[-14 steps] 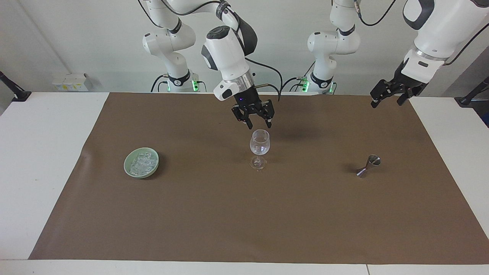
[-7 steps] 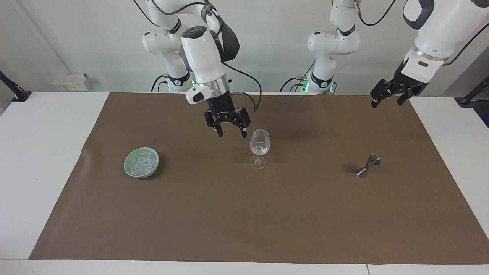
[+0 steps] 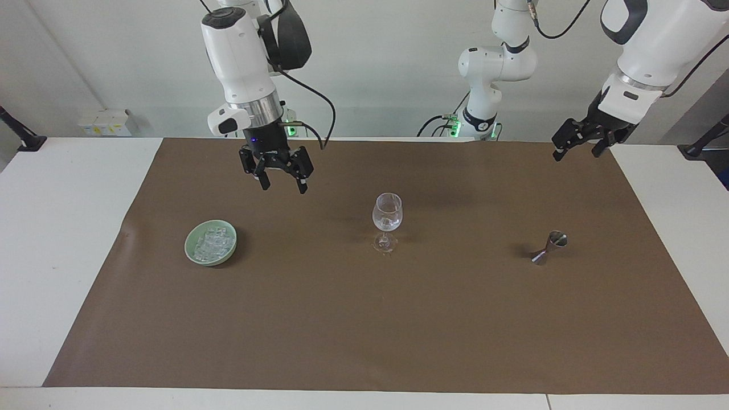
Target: Pour wine and add ice with both arms
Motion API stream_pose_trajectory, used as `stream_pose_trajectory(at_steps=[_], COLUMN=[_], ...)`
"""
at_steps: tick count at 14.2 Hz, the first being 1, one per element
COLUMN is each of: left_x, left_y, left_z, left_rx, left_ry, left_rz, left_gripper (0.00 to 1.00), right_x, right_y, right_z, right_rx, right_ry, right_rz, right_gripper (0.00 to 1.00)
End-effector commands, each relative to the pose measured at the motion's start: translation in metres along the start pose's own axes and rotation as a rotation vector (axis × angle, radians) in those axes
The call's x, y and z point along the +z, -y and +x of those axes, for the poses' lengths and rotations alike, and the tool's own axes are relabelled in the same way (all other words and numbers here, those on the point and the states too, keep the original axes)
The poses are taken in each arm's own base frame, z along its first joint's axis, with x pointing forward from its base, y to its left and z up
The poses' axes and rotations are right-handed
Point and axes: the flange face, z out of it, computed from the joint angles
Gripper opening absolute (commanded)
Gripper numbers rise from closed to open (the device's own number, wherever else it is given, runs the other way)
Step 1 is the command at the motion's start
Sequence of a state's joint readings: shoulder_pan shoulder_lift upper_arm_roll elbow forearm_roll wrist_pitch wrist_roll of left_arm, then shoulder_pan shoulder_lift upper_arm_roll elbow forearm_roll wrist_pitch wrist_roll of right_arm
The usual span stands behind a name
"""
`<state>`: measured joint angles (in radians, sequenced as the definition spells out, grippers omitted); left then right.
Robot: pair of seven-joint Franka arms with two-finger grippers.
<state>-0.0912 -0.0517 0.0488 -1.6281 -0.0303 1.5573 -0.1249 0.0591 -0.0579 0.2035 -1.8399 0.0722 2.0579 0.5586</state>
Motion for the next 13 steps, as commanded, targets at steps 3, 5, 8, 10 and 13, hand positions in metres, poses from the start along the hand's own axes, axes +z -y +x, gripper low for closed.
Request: stream_pose_trajectory(at_steps=[3,5,8,10,13], left_x=[-0.001,-0.001,-0.001,-0.001,-0.001], left_y=[0.003,0.003,0.003,0.003,0.003], left_z=[-0.008,-0.008,-0.008,-0.008,-0.008], left_rx=[-0.005,-0.005,-0.005,-0.005,-0.005], left_ry=[-0.006,-0.006,-0.006,-0.006,-0.006], left_rz=[-0.008,-0.008,-0.008,-0.008,-0.008], left_gripper=[1.00,1.00,1.00,1.00,1.00], right_x=[-0.038,-0.057,-0.078,-0.099,-0.106], right_y=[-0.021,-0.039,-0.085,-0.115,-0.142], right_z=[0.007,0.008,0.016,0.027,0.035], right_rx=[0.012,0.039,-0.008,-0.078,-0.136], right_ry=[0.008,0.000,0.036,0.071,0.131], right_rz=[-0.055,-0.062,-0.089,-0.100,-0.120], right_gripper=[1.00,1.00,1.00,1.00,1.00])
